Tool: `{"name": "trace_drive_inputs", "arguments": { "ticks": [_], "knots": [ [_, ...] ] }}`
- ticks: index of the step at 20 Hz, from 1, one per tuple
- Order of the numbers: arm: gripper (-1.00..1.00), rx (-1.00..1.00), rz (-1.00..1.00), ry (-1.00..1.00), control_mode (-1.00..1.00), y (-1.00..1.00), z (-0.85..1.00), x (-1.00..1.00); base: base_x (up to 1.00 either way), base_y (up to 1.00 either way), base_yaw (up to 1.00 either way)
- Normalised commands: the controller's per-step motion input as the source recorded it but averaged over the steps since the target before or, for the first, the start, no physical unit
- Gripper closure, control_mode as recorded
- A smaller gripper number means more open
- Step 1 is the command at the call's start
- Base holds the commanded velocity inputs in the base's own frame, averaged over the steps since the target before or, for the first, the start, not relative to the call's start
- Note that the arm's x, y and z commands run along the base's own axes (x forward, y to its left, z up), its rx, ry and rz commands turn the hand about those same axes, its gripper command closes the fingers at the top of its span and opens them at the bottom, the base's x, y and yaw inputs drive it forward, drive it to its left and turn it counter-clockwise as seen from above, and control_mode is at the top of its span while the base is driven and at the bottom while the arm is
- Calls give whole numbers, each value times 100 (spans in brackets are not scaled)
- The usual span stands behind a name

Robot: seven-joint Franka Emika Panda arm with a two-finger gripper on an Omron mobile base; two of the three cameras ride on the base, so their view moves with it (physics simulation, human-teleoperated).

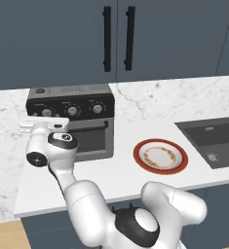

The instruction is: Pick up the kebab skewer and baguette bread, and place them inside the toaster oven. Close the toaster oven door and start by setting the timer.

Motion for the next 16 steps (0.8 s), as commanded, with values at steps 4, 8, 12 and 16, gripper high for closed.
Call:
{"name": "trace_drive_inputs", "arguments": {
  "ticks": [4,8,12,16],
  "knots": [
    [-100,-1,0,0,-100,8,-2,14,0,0,0],
    [-100,-2,0,-1,-100,8,-3,4,0,0,0],
    [100,0,0,0,-100,1,-4,2,0,0,0],
    [100,0,0,0,-100,0,-1,6,0,0,0]
  ]
}}
